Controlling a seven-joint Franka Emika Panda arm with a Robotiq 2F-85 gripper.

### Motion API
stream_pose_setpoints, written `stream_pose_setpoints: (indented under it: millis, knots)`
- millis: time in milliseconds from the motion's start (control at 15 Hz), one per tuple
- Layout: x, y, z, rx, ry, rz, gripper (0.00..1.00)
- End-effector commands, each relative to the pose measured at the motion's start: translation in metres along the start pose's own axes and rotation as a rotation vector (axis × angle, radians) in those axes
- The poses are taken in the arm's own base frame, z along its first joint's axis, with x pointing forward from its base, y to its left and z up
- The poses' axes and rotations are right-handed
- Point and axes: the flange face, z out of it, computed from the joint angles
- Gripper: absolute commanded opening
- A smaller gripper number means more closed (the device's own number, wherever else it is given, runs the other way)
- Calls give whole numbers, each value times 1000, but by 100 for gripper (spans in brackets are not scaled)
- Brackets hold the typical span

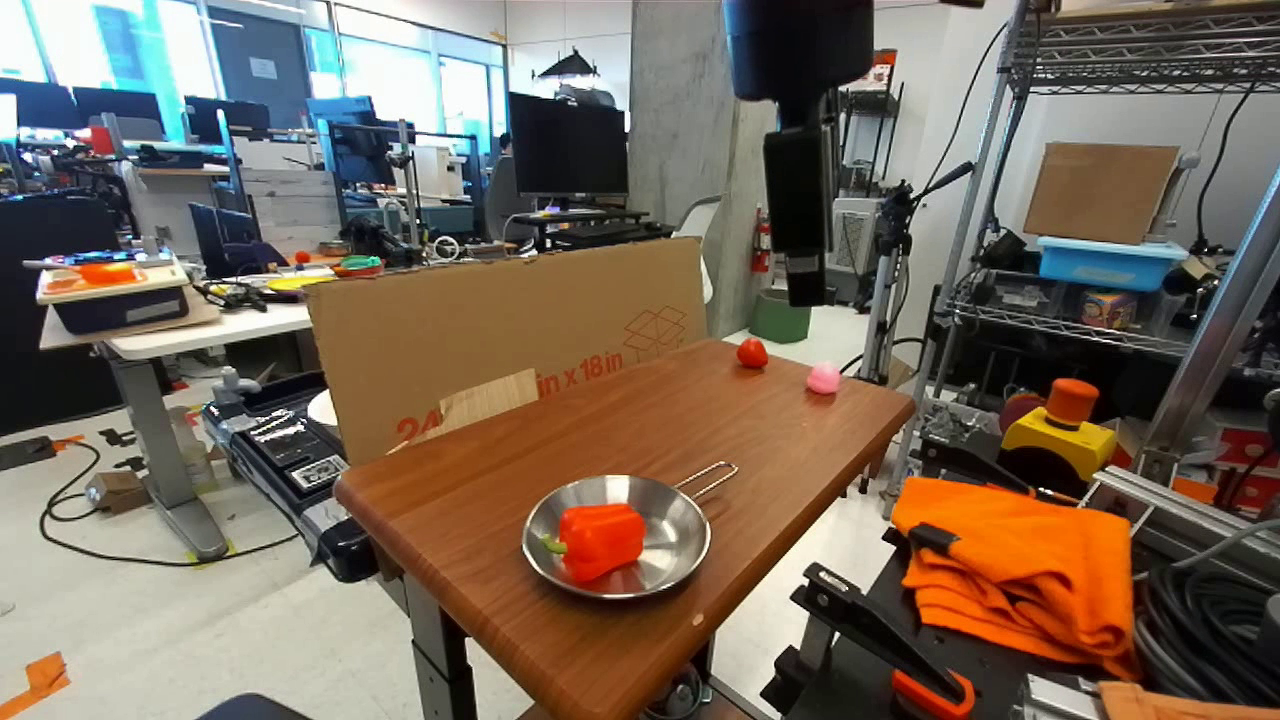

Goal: Remove the pepper from the pan and put it on the table

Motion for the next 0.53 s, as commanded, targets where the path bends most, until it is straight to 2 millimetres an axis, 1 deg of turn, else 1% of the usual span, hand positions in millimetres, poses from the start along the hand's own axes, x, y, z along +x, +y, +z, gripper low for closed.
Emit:
stream_pose_setpoints:
  millis: [0,467]
  knots:
    - [1,-2,-5,2,107,-108,100]
    - [6,-7,-4,-8,185,-216,100]
